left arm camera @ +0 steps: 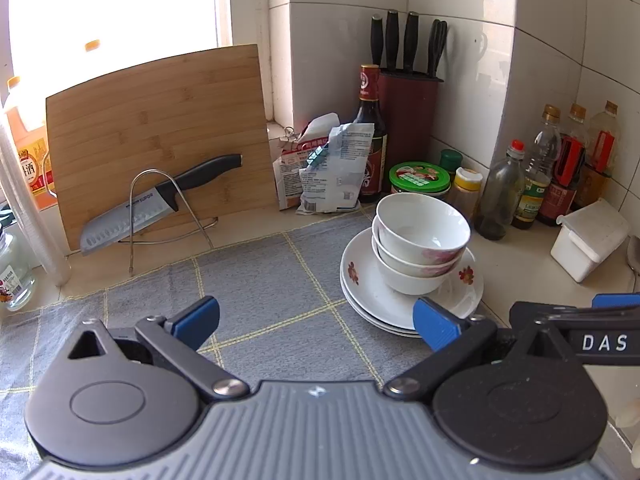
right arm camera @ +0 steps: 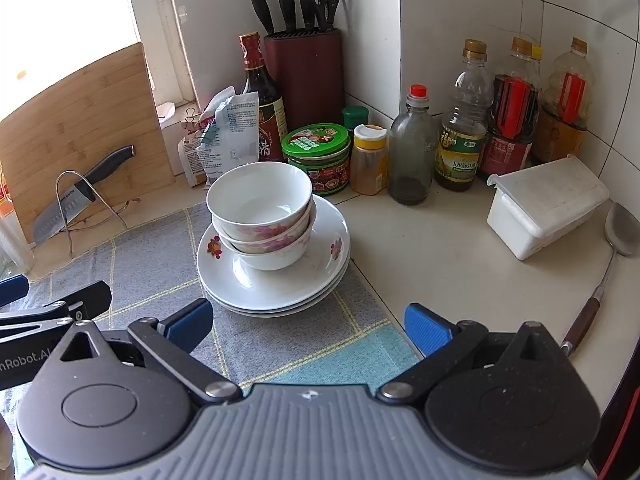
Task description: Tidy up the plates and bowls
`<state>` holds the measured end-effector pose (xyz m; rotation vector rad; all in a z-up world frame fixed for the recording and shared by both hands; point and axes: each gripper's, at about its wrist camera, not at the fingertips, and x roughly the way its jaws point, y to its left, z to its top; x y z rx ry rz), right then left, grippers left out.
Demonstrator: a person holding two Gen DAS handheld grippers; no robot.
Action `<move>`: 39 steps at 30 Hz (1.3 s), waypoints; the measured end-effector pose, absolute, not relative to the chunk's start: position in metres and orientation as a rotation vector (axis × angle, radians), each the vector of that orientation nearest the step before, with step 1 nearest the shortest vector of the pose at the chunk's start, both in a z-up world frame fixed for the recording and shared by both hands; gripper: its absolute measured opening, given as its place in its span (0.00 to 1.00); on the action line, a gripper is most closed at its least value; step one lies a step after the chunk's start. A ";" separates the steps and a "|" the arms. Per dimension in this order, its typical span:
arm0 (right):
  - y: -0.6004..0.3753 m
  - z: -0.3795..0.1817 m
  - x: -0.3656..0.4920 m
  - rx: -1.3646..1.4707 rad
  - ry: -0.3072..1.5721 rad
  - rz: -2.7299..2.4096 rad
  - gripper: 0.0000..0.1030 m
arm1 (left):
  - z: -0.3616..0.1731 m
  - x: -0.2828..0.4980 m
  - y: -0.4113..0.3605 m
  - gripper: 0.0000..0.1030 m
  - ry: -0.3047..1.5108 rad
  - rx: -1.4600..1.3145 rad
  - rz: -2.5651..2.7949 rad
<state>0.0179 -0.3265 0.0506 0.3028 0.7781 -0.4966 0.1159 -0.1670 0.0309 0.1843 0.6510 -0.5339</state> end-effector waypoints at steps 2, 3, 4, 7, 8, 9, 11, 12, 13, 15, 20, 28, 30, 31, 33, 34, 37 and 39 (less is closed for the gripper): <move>-0.326 0.050 0.018 0.300 0.778 -0.499 1.00 | 0.031 0.116 -0.167 0.99 0.652 0.184 -0.533; -0.326 0.050 0.019 0.299 0.778 -0.498 1.00 | 0.031 0.115 -0.167 0.99 0.652 0.185 -0.532; -0.326 0.050 0.019 0.299 0.778 -0.499 1.00 | 0.031 0.115 -0.167 0.99 0.652 0.185 -0.533; -0.326 0.050 0.019 0.299 0.780 -0.500 1.00 | 0.031 0.115 -0.168 0.99 0.653 0.185 -0.533; -0.326 0.050 0.019 0.299 0.777 -0.500 1.00 | 0.031 0.115 -0.167 0.99 0.653 0.183 -0.534; -0.326 0.050 0.018 0.299 0.775 -0.501 1.00 | 0.031 0.115 -0.167 0.99 0.653 0.182 -0.534; -0.327 0.050 0.018 0.296 0.776 -0.503 1.00 | 0.031 0.115 -0.168 0.99 0.653 0.181 -0.534; -0.326 0.051 0.018 0.296 0.775 -0.504 1.00 | 0.031 0.115 -0.168 0.99 0.654 0.180 -0.535; -0.327 0.051 0.018 0.295 0.775 -0.505 1.00 | 0.031 0.115 -0.168 0.99 0.654 0.180 -0.535; -0.327 0.051 0.017 0.293 0.775 -0.505 1.00 | 0.031 0.114 -0.168 0.99 0.654 0.179 -0.534; -0.328 0.052 0.017 0.292 0.778 -0.507 1.00 | 0.030 0.114 -0.168 0.99 0.655 0.182 -0.536; -0.328 0.052 0.017 0.285 0.785 -0.512 1.00 | 0.031 0.114 -0.167 0.99 0.654 0.178 -0.547; -0.327 0.052 0.017 0.285 0.787 -0.517 1.00 | 0.031 0.114 -0.167 0.99 0.655 0.175 -0.550; -0.327 0.052 0.017 0.285 0.787 -0.518 1.00 | 0.031 0.114 -0.167 0.99 0.656 0.174 -0.550; -0.328 0.052 0.017 0.284 0.788 -0.519 1.00 | 0.031 0.114 -0.167 0.99 0.654 0.174 -0.552; -0.328 0.052 0.017 0.284 0.789 -0.519 1.00 | 0.031 0.114 -0.167 0.99 0.655 0.173 -0.552; -0.328 0.053 0.017 0.284 0.788 -0.519 1.00 | 0.031 0.114 -0.167 0.99 0.654 0.173 -0.552; -0.328 0.053 0.017 0.284 0.788 -0.518 1.00 | 0.031 0.114 -0.167 0.99 0.655 0.173 -0.552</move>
